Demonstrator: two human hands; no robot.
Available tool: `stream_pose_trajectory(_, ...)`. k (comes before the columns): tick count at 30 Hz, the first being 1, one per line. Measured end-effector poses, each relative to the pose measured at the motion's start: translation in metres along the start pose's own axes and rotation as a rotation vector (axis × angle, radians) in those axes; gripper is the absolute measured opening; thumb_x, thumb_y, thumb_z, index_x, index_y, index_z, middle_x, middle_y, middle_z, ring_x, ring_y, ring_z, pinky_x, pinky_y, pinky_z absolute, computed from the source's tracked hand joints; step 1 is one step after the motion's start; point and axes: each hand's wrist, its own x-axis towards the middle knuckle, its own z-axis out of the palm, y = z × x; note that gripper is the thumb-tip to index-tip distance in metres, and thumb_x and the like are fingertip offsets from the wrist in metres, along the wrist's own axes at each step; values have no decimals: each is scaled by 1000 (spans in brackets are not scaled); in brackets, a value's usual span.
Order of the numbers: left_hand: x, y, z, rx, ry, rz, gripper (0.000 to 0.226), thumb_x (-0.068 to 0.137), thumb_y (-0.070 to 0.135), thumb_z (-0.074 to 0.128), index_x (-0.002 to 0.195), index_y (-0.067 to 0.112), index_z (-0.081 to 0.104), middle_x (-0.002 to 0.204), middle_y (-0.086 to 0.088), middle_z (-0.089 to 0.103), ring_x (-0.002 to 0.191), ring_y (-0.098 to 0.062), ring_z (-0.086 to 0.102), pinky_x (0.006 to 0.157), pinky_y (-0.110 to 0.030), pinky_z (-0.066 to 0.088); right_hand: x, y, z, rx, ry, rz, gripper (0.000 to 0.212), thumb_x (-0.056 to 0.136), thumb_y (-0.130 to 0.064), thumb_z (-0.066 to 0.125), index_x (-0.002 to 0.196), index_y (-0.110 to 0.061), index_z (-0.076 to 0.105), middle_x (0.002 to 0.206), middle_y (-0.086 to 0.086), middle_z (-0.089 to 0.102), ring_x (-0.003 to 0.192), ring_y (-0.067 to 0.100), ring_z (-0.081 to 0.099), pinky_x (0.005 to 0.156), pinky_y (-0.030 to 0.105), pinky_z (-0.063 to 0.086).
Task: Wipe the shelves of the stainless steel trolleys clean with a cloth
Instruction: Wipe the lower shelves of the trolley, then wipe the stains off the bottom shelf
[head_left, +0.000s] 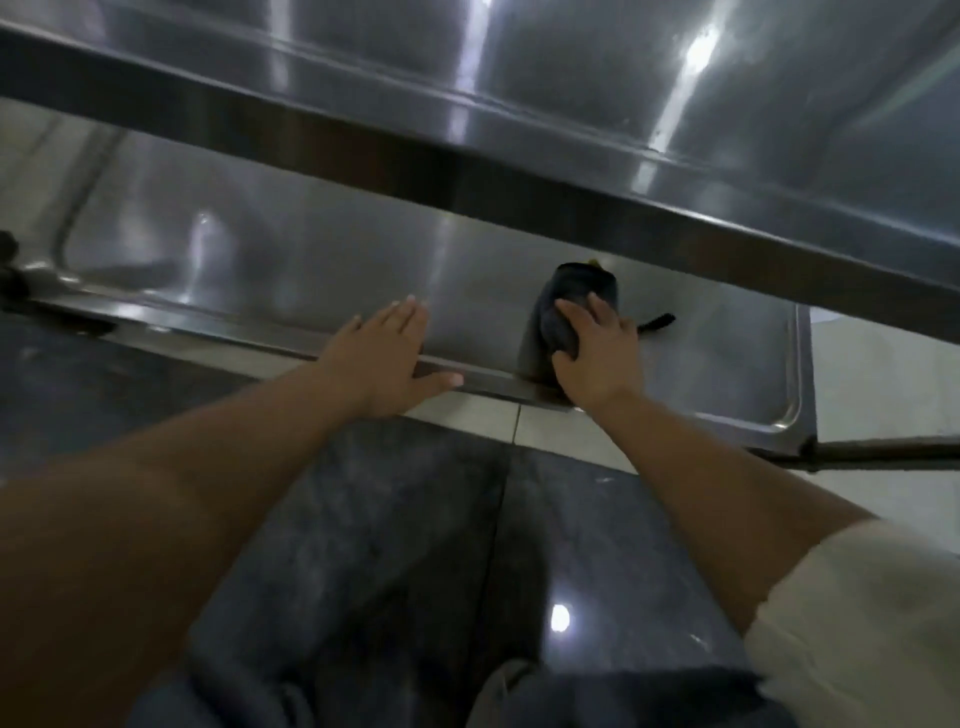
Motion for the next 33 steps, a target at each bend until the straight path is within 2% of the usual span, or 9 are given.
stream_pose_trajectory(4,-71,16,1,-133,-25,-66,87,93,59,40,153,9,2,162,-8,0,148,-22,6,119,-42,13,-57,-32,-41,297,-121,-8,58,86,-15,59,141,-22,43,150,11,35,137,29,33,114,36,26)
stream_pose_trajectory(8,-154,39,-30,-252,-59,-101,82,93,50,49,153,14,6,162,-5,6,147,-23,14,116,-35,17,-143,-73,-112,494,-158,-38,55,85,-9,60,137,-21,48,142,9,45,131,21,40,108,23,29)
stream_pose_trajectory(12,-243,69,-101,-358,-1,-78,78,92,44,54,153,17,13,161,-2,12,146,-23,19,117,-40,23,-219,-114,-219,626,-238,-54,56,83,-2,61,135,-18,50,140,7,48,130,19,43,111,34,33)
stream_pose_trajectory(14,-284,87,-150,-326,9,-52,77,93,44,52,153,21,11,161,2,10,146,-21,18,116,-39,23,-255,-131,-281,669,-266,-100,57,81,3,61,134,-17,51,140,4,46,134,17,39,114,35,30)
stream_pose_trajectory(18,-361,129,-265,-177,72,119,82,91,47,54,153,25,6,162,4,6,146,-16,14,117,-33,21,-310,-161,-414,703,-231,-118,58,80,2,59,131,-25,54,142,-6,42,136,4,33,114,28,27)
stream_pose_trajectory(22,-426,190,-380,-80,231,385,84,86,41,66,152,22,17,159,1,18,145,-15,22,115,-26,18,-353,-174,-544,721,-119,-176,61,79,-1,59,131,-33,51,146,-7,41,136,3,33,114,32,29)
stream_pose_trajectory(26,-461,270,-466,-47,342,533,82,86,30,69,149,25,17,157,0,25,143,-17,28,115,-27,22,-398,-150,-655,755,1,-194,60,75,-13,55,132,-33,52,145,-12,41,134,-3,33,112,29,32)
stream_pose_trajectory(29,-473,344,-508,-12,450,640,71,92,31,62,147,31,19,156,4,27,141,-15,30,115,-30,26,-433,-106,-723,751,119,-223,60,75,-11,54,130,-37,52,141,-17,44,131,-3,39,108,28,37)
stream_pose_trajectory(33,-475,459,-541,53,571,796,57,97,34,51,148,29,26,155,4,30,141,-13,30,116,-31,23,-478,-23,-789,699,257,-209,60,75,-11,51,128,-40,52,142,-13,45,132,1,40,109,36,38)
